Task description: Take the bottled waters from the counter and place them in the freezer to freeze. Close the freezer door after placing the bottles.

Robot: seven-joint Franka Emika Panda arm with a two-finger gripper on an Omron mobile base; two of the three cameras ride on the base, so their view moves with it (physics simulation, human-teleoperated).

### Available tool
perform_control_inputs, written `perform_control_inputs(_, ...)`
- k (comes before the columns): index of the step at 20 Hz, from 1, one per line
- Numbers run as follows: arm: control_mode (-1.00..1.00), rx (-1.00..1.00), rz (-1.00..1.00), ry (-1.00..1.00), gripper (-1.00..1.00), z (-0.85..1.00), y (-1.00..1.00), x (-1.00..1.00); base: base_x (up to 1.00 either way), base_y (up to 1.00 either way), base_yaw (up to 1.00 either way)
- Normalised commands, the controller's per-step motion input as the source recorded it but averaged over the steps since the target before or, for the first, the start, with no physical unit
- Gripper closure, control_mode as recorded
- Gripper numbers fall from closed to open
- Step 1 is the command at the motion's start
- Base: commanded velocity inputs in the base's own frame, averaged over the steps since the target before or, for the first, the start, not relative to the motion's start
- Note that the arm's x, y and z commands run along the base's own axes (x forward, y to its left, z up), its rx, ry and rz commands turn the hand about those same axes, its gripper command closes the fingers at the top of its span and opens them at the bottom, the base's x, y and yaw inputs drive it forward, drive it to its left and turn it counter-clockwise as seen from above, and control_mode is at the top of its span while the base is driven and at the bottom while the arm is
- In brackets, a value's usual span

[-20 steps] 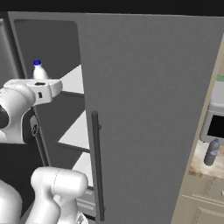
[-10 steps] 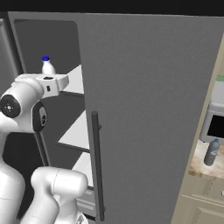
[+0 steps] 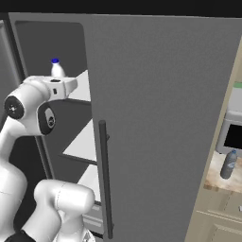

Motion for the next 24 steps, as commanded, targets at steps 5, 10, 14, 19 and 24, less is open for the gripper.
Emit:
perform_control_inputs(5,-1.00,0.00,0.00,0.00,1.00,-0.07,0.00,0.26,0.00,0.00,0.00)
perform_control_inputs(10,-1.00,0.00,0.00,0.00,1.00,-0.07,0.00,0.29,0.00,0.00,0.00)
perform_control_inputs(14,-1.00,0.00,0.00,0.00,1.00,-0.09,0.00,0.31,0.00,0.00,0.00)
perform_control_inputs(19,-1.00,0.00,0.00,0.00,1.00,-0.16,0.00,0.32,0.00,0.00,0.00)
perform_control_inputs(24,-1.00,0.00,0.00,0.00,1.00,-0.19,0.00,0.34,0.00,0.00,0.00)
